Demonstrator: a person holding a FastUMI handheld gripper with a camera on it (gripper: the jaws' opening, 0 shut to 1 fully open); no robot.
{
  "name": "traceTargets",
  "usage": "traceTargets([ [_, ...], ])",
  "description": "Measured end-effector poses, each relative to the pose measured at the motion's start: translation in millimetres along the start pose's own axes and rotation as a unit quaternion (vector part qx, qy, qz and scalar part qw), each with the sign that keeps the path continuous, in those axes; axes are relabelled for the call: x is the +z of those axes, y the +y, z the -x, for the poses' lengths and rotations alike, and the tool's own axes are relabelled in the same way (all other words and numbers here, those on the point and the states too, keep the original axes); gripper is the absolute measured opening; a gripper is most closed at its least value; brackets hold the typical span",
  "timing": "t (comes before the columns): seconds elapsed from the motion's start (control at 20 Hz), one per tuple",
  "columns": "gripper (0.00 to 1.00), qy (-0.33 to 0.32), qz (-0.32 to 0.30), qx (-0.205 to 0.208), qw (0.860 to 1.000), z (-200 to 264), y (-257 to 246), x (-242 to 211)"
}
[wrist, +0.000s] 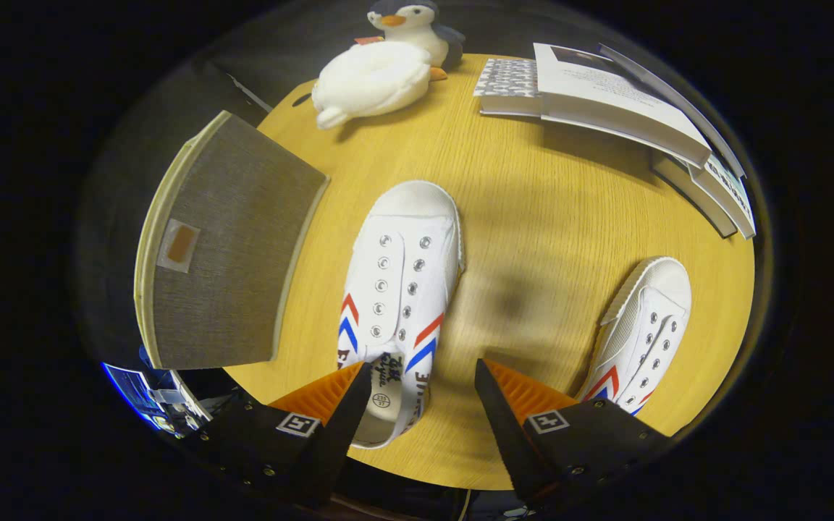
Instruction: Open the storage box then place both shoes into the box .Put the left shoe in first, then the right shoe, with the right side of both shoes facing outward in a uniform manner.
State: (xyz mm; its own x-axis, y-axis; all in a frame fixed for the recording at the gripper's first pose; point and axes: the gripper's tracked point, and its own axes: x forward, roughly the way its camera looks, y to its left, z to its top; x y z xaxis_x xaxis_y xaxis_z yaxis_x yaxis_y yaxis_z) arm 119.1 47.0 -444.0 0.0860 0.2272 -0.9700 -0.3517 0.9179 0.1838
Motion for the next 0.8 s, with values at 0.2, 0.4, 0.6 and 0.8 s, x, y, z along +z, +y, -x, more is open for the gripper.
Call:
traceTargets([
  [0.2, 0.44, 0.019, 0.008, -0.013, 1.0, -16, 0, 5],
  [0.4, 0.13, 0.022, -0.005, -0.01, 1.0, -21, 4, 6],
  [0.6, 0.05, 0.017, 0.002, 0.006, 1.0, -13, 7, 4],
  [0.8, 0.05, 0.027, -0.036, 0.053, 0.998, 6, 16, 3],
])
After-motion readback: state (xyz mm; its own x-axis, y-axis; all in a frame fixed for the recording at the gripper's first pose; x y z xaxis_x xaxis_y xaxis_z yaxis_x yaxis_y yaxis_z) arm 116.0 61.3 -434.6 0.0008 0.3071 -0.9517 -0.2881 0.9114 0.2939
